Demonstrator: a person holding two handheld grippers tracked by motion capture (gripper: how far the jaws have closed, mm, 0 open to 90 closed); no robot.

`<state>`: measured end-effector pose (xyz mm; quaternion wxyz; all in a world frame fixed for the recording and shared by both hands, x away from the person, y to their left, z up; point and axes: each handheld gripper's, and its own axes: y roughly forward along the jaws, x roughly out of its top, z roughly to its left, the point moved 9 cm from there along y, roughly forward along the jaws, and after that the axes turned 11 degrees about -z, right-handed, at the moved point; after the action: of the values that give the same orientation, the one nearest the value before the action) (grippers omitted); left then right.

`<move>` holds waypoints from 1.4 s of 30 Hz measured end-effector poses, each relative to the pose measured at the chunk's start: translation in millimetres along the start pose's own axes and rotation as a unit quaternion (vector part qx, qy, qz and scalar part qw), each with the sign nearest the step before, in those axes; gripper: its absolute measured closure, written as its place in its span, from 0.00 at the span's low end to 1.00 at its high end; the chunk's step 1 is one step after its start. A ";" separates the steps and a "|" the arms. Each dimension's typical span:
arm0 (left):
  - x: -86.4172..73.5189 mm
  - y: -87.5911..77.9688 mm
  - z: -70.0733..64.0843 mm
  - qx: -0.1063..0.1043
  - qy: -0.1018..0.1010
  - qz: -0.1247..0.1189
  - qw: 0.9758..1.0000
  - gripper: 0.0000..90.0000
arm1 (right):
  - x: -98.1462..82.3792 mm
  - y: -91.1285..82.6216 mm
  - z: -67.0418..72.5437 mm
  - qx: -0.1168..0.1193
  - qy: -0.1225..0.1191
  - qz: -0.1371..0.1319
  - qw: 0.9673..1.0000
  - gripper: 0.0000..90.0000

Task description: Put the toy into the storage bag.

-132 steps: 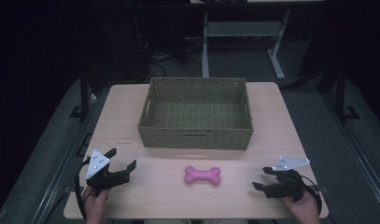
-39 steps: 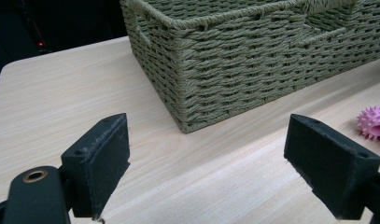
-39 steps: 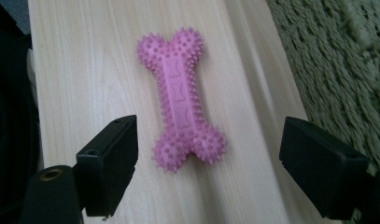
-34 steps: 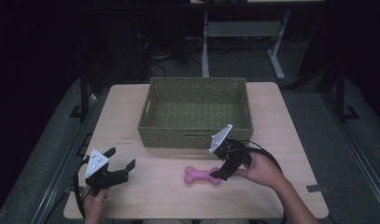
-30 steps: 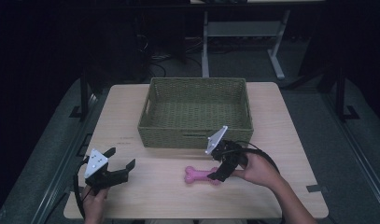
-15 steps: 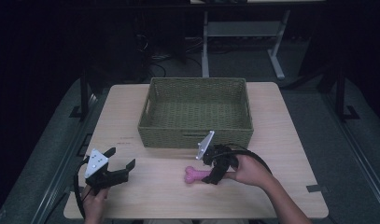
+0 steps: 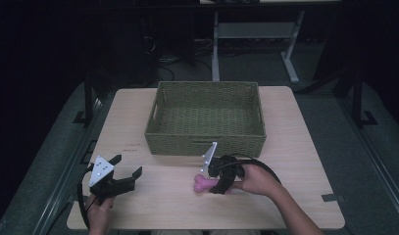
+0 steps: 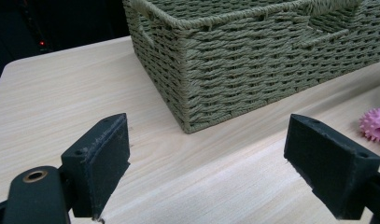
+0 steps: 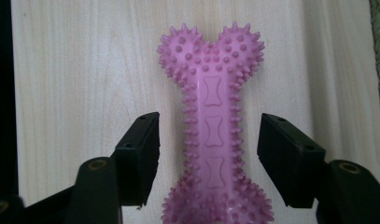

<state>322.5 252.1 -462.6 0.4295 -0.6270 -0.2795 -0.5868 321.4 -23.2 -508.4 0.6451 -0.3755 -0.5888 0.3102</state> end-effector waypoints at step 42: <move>0.0 -1.3 2.6 0.002 -0.003 0.000 1.000 0.15 | -5.0 14.8 -1.8 -0.007 -0.029 0.029 0.999 0.63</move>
<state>322.6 255.0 -462.2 0.4298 -0.6277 -0.2824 -0.5844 323.2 -19.8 -523.7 0.6157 -0.3879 -0.5982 0.3357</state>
